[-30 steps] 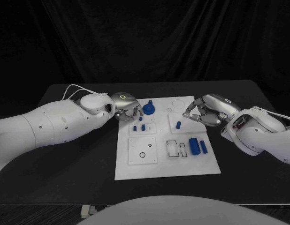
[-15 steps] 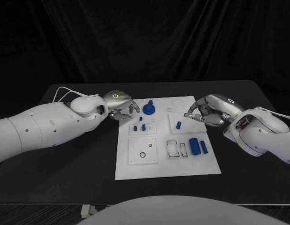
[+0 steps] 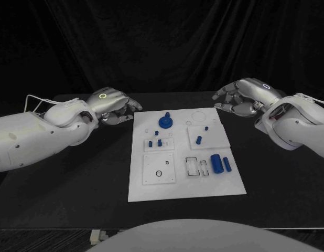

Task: Assemble the parts on the task board

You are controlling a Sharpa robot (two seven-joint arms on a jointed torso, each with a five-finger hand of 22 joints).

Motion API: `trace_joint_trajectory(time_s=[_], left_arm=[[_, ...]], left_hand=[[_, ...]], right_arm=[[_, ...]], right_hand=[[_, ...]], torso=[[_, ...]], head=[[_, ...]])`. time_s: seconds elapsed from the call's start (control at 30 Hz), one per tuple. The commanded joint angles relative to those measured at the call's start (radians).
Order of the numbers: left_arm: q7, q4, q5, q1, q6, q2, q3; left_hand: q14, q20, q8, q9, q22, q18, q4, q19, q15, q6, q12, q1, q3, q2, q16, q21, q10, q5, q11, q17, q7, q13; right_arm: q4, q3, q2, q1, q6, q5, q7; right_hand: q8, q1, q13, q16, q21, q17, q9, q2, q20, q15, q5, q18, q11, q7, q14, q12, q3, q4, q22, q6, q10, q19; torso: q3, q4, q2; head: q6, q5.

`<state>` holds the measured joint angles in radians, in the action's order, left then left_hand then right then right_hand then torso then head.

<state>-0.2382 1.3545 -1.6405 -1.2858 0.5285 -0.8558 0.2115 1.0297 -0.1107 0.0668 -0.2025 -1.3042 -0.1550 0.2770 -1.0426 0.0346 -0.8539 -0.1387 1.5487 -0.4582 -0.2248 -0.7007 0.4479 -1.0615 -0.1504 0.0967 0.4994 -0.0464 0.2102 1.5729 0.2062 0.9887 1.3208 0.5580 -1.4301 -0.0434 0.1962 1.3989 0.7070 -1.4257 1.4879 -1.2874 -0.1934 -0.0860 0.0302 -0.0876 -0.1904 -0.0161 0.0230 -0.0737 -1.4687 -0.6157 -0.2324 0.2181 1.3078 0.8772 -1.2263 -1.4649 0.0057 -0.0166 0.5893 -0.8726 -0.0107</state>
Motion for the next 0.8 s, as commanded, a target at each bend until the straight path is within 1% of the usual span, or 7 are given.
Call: trace_joint_trajectory(time_s=[0.03,0.17,0.27,0.37,0.53,0.63,0.8], left_arm=[[-0.153,0.027,0.421,-0.007,0.084,-0.022,0.000],[-0.316,0.036,0.823,-0.010,-0.019,-0.038,0.000],[-0.415,0.025,1.039,-0.009,-0.121,-0.035,0.000],[-0.492,0.014,1.162,-0.006,-0.208,-0.030,0.000],[-0.540,0.013,1.239,-0.001,-0.294,-0.026,0.000],[-0.539,0.023,1.259,0.003,-0.345,-0.026,0.001],[-0.529,0.056,1.272,0.009,-0.399,-0.030,0.001]], left_hand=[[-0.081,-0.026,0.006,0.004,-0.005,0.028,0.002,0.083,0.051,-0.011,0.017,-0.041,0.017,0.023,0.086,-0.052,0.043,-0.080,0.046,-0.042,-0.058,-0.014],[-0.353,-0.068,0.007,0.017,0.038,0.083,0.003,0.360,0.140,-0.039,0.055,-0.068,0.092,0.079,0.262,-0.219,0.240,-0.173,0.088,-0.147,-0.164,-0.059],[-0.486,-0.085,0.000,0.031,0.094,0.090,0.008,0.474,0.162,-0.015,0.059,-0.102,0.138,0.106,0.327,-0.315,0.331,-0.211,0.099,-0.202,-0.164,-0.081],[-0.752,-0.170,0.000,0.055,0.231,0.089,0.013,0.704,0.132,0.044,0.061,-0.175,0.239,0.143,0.481,-0.390,0.537,-0.296,0.061,-0.327,-0.131,-0.124],[-0.950,-0.181,-0.012,0.113,0.657,0.091,0.014,0.928,0.111,0.258,0.080,-0.263,0.365,0.207,0.625,-0.407,0.801,-0.222,-0.021,-0.449,-0.059,-0.167],[-0.975,-0.185,-0.024,0.156,0.733,0.087,0.019,0.936,0.127,0.416,0.059,-0.252,0.470,0.242,0.644,-0.406,0.880,-0.209,-0.037,-0.475,-0.017,-0.173],[-0.999,-0.183,-0.028,0.162,0.812,0.089,0.016,0.940,0.126,0.467,0.045,-0.279,0.553,0.283,0.663,-0.408,0.935,-0.146,-0.066,-0.486,-0.009,-0.178]], right_arm=[[-0.042,0.000,-0.022,0.009,-0.010,-0.156,0.028],[-0.105,0.000,-0.059,0.013,-0.033,-0.210,0.036],[-0.143,0.000,-0.084,0.012,-0.051,-0.228,0.039],[-0.170,0.000,-0.103,0.006,-0.076,-0.237,0.039],[-0.198,0.000,-0.128,-0.012,-0.106,-0.243,0.033],[-0.217,0.000,-0.143,-0.031,-0.110,-0.244,0.023],[-0.241,0.000,-0.157,-0.060,-0.102,-0.245,-0.002]], right_hand=[[-0.005,0.017,-0.039,0.011,-0.002,0.011,0.007,-0.027,-0.003,0.004,0.018,-0.006,-0.005,-0.002,-0.047,0.057,-0.014,0.002,0.234,0.023,0.033,-0.069],[-0.002,0.056,-0.079,0.027,-0.022,0.036,0.011,-0.042,0.008,0.020,0.026,-0.011,-0.023,-0.015,-0.041,0.125,-0.039,0.010,0.227,0.071,0.101,-0.059],[-0.004,0.078,-0.093,0.033,-0.030,0.045,0.012,-0.053,0.016,0.028,0.019,-0.013,-0.033,-0.022,-0.037,0.147,-0.048,0.006,0.224,0.085,0.131,-0.055],[-0.017,0.085,-0.153,0.041,-0.058,0.059,0.017,-0.064,0.041,0.063,0.016,-0.017,-0.078,-0.019,-0.031,0.241,-0.057,0.020,0.216,0.083,0.260,-0.041],[-0.032,0.072,-0.230,0.038,-0.077,0.059,0.020,-0.072,0.058,0.069,0.057,-0.024,-0.100,-0.018,-0.028,0.295,-0.040,0.042,0.210,0.082,0.301,-0.032],[-0.028,0.032,-0.248,-0.002,-0.039,-0.005,0.018,-0.069,0.059,0.072,0.124,-0.015,-0.091,-0.021,-0.048,0.281,-0.010,0.065,0.222,0.100,0.263,-0.052],[-0.035,-0.029,-0.278,-0.006,-0.009,0.002,0.019,-0.076,0.061,0.074,0.141,-0.008,-0.087,-0.022,-0.050,0.279,0.049,0.073,0.232,0.106,0.239,-0.068]], torso=[[-0.0010,-0.0018,-0.001],[-0.0021,-0.0016,-0.001],[-0.0011,-0.0012,-0.001],[-0.0009,-0.0022,0.001],[-0.0005,-0.0009,0.002],[-0.0014,-0.0005,0.001],[-0.0024,-0.0006,0.001]], head=[[0.000,0.000],[0.000,-0.008],[0.000,-0.004],[0.000,0.007],[0.000,0.013],[0.000,0.013],[0.000,0.014]])
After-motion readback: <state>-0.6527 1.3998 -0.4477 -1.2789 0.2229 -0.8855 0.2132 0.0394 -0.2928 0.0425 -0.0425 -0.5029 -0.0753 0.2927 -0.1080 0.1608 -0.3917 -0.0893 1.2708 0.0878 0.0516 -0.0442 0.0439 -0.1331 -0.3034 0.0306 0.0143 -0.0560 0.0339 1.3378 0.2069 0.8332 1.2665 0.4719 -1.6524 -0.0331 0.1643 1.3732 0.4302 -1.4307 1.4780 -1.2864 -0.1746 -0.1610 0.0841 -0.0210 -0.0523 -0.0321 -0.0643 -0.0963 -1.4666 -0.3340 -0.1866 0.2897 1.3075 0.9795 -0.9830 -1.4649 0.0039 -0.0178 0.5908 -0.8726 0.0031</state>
